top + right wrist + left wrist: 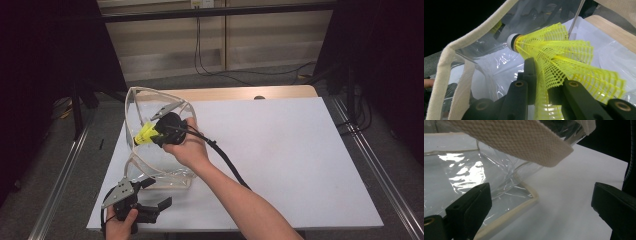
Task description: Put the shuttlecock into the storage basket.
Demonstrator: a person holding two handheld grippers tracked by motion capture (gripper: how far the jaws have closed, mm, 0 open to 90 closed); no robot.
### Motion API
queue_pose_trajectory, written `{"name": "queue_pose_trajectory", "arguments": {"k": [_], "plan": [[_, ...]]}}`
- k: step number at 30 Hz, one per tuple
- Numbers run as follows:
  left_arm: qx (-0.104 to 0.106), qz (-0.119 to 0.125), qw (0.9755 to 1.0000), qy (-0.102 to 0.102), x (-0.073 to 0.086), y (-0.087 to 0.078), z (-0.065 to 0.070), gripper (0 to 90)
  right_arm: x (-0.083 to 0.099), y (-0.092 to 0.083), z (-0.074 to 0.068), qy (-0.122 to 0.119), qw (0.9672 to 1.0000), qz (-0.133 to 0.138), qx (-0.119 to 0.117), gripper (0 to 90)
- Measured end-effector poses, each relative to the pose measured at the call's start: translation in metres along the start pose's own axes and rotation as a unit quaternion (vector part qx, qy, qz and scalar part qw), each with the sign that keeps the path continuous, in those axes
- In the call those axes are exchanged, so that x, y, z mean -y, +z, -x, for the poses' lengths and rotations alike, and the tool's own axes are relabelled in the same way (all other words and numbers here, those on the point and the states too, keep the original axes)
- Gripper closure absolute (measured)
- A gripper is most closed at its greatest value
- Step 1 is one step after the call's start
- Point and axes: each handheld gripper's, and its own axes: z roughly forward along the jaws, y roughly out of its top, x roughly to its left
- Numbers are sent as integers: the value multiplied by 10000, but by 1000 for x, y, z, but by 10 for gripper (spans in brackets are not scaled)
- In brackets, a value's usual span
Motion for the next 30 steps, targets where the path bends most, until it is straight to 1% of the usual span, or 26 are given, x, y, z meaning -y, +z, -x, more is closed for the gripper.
{"name": "queue_pose_trajectory", "arguments": {"k": [8, 13, 24, 27, 30], "plan": [[3, -10, 10000, 6, 0, 0, 0, 32, 0, 3, -1, 18, 10000, -12, 24, 802], [8, -16, 10000, 11, 0, 0, 0, 32, -1, 2, -1, -17, 10000, -5, 35, 801], [9, -24, 10000, 0, 0, 0, 0, 32, -3, 4, -3, -26, 9999, -112, 41, 801], [10, -21, 10000, -5, 0, 0, 0, 32, -4, 5, -4, -71, 9999, -95, 53, 801], [24, -28, 10000, -1, 1, 1, 0, 32, -3, 7, -5, -41, 10000, -74, 24, 801]]}}
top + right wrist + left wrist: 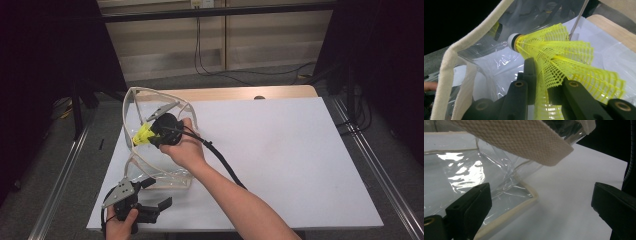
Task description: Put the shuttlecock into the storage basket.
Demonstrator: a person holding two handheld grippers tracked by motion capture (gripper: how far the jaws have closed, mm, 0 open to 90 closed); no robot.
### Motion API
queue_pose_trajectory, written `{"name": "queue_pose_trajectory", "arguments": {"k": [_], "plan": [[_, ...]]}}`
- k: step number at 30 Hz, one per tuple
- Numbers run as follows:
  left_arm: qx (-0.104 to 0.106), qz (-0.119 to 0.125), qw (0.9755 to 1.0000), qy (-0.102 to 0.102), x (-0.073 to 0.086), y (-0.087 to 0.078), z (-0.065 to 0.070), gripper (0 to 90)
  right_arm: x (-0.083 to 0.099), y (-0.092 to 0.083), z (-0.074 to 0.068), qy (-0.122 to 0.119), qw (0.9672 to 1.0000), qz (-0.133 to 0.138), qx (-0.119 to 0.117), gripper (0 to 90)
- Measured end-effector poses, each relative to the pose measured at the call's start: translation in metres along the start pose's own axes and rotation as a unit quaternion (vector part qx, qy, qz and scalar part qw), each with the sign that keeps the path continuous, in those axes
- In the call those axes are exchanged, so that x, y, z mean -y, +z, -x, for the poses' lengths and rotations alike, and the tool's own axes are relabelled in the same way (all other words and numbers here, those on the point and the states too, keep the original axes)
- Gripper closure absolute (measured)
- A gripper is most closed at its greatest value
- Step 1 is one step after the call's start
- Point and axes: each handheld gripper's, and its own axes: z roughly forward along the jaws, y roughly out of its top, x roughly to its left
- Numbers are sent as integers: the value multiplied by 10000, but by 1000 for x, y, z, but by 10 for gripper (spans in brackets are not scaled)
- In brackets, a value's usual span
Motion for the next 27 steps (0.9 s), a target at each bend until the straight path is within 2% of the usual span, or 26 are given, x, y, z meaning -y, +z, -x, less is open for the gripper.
{"name": "queue_pose_trajectory", "arguments": {"k": [11, 18, 27], "plan": [[2, 13, 10000, -17, 0, 0, 0, 32, -2, 3, -1, -34, 10000, -78, 41, 801], [-3, 16, 10000, -2, 0, -1, -1, 32, -7, 0, -5, -67, 10000, -42, 33, 802], [-19, 26, 10000, -14, 0, -2, 0, 32, -6, 5, -7, -29, 10000, 32, 2, 802]]}}
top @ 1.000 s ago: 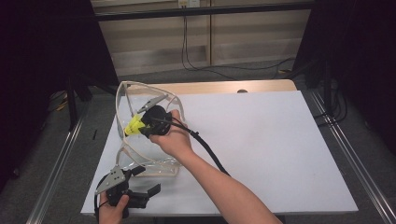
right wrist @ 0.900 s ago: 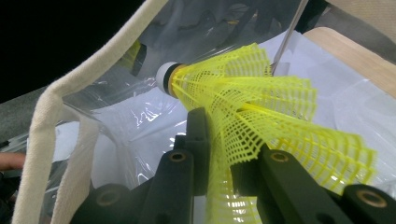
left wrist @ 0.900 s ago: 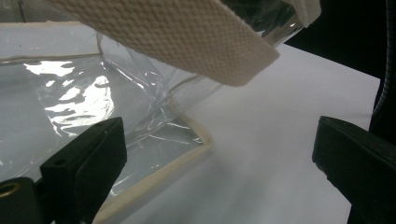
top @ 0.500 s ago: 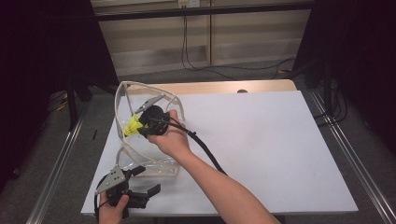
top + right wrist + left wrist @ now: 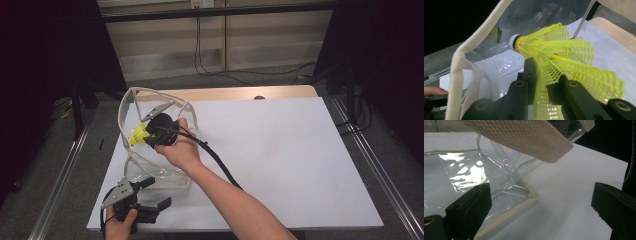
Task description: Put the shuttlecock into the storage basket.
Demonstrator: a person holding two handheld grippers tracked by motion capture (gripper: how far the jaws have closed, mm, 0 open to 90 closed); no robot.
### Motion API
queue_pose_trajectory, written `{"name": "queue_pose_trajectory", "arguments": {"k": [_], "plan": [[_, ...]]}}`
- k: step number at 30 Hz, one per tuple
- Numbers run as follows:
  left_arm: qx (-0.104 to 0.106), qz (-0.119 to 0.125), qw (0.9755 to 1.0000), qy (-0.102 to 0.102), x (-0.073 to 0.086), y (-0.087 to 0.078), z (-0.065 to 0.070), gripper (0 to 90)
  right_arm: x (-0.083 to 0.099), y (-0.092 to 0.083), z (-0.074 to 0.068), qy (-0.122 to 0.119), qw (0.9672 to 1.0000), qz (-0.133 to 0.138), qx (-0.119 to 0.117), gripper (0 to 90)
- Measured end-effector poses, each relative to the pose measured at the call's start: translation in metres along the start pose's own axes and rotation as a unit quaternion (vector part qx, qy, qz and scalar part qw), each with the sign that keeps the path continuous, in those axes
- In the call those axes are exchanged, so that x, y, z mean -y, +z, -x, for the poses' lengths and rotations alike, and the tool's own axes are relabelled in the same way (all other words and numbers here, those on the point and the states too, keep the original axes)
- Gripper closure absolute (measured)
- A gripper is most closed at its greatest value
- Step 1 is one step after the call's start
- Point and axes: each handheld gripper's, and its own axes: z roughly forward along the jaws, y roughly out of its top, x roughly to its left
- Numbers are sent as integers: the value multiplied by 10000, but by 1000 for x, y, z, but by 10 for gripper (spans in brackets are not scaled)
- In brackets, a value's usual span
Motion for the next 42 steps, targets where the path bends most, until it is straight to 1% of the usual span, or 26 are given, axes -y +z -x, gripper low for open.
{"name": "queue_pose_trajectory", "arguments": {"k": [6, 11, 15, 17, 20, 21, 24, 27, 30, 31, 32, 33, 35, 37, 39, 40, 41, 42], "plan": [[17, 3, 10000, 0, 0, 0, 0, 32, 4, 6, 1, -31, 10000, -18, 3, 801], [0, 19, 10000, -8, 0, -1, 0, 32, 9, 13, 2, -57, 9999, -140, 20, 800], [7, 22, 10000, -22, 1, -1, 0, 32, 14, 17, 4, 3, 9999, -155, 18, 800], [-27, 10, 10000, -2, 0, -1, 0, 32, 17, 20, 6, 8, 9999, -169, 14, 799], [-31, 18, 10000, -21, 1, -1, 0, 32, 19, 23, 6, -11, 9997, -241, 40, 798], [-28, 28, 10000, -27, 1, -1, 0, 32, 20, 24, 6, 1, 9997, -227, 19, 798], [-39, 25, 10000, 0, 1, -1, -1, 32, 22, 27, 6, -20, 9996, -288, 48, 797], [-56, 36, 10000, -14, 1, -2, -1, 32, 24, 31, 6, -106, 9994, -321, 66, 797], [-51, 31, 10000, 11, 1, -3, -2, 32, 25, 33, 4, -174, 9989, -435, 35, 796], [-73, 52, 10000, -23, 1, -3, -1, 32, 25, 34, 4, -162, 9988, -451, 27, 795], [-83, 65, 9999, -8, 0, -3, -1, 32, 25, 36, 3, -175, 9989, -442, -3, 793], [-65, 83, 9999, -20, 0, -3, -1, 32, 26, 37, 3, -190, 9986, -494, -21, 789], [-99, 89, 9999, -3, 0, -4, -1, 32, 26, 38, 1, -234, 9986, -474, -69, 764], [-126, 92, 9999, -3, 0, -4, -2, 32, 27, 40, -1, -291, 9980, -525, -177, 734], [-155, 91, 9998, 2, 0, -5, -2, 32, 27, 43, -3, -249, 9976, -587, -287, 667], [-151, 90, 9998, 33, 0, -5, -2, 32, 28, 44, -4, -254, 9974, -617, -259, 664], [-155, 98, 9998, 17, 0, -5, -2, 32, 28, 44, -5, -281, 9971, -648, -293, 670], [-153, 97, 9998, 13, 0, -5, -2, 32, 28, 45, -5, -313, 9968, -688, -279, 667]]}}
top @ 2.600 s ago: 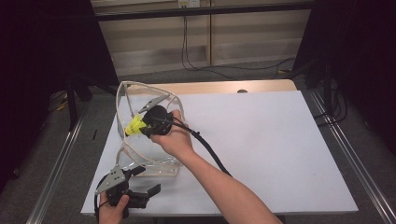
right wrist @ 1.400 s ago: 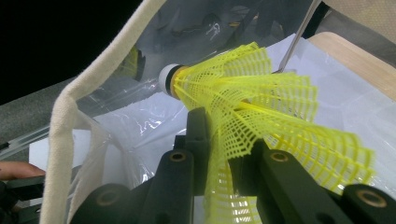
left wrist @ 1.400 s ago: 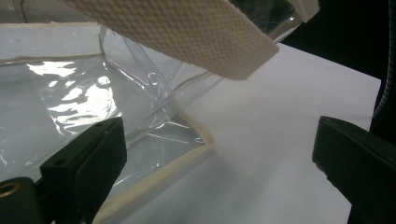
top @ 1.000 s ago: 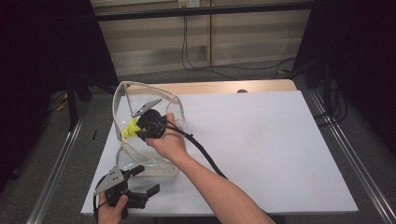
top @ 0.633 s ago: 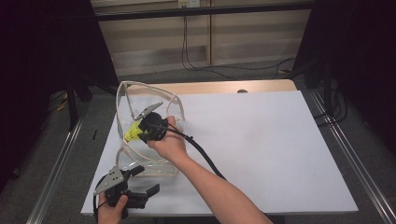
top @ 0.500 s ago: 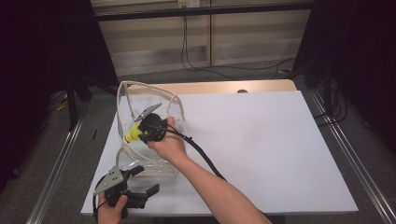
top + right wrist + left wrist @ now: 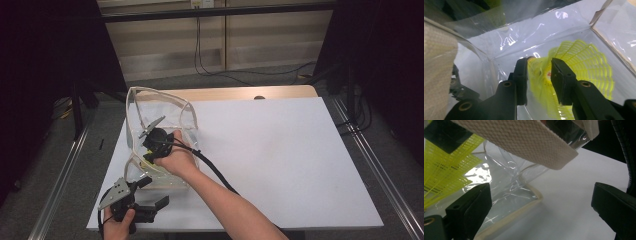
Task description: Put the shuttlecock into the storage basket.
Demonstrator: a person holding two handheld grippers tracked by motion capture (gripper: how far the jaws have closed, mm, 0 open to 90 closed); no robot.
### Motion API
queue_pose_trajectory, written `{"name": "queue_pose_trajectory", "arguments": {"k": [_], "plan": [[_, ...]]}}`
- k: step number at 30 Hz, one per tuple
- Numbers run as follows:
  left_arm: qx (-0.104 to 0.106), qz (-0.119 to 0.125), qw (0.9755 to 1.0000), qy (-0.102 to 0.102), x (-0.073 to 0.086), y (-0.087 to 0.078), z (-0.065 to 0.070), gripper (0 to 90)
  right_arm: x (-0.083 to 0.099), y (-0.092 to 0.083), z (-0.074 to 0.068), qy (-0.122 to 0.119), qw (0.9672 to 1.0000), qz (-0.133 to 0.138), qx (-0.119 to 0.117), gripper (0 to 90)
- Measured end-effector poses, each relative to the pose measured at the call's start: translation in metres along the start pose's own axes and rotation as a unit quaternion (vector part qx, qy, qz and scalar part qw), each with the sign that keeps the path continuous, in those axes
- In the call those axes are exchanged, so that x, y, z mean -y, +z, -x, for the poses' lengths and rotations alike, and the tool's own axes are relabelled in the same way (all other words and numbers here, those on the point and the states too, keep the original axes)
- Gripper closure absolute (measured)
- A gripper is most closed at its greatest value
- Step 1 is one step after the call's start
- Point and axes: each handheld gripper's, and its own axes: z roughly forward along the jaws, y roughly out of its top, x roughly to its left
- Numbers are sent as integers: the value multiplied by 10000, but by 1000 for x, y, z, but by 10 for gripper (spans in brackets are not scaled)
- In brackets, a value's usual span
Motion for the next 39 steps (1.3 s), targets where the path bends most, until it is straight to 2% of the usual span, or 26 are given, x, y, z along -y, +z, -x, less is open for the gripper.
{"name": "queue_pose_trajectory", "arguments": {"k": [15, 20, 26, 39], "plan": [[-36, 42, 10000, -18, 0, -1, 0, 32, 1, -2, 3, 226, 9996, 38, 156, 564], [-55, 29, 10000, 5, 0, -1, 0, 32, 1, -1, 2, 177, 9997, -7, 174, 524], [-34, 42, 10000, -6, 0, -1, 0, 32, 1, -3, 6, 374, 9990, 47, 219, 487], [-31, 45, 10000, 3, 0, -1, 0, 32, 1, -7, 10, 512, 9982, 30, 319, 459]]}}
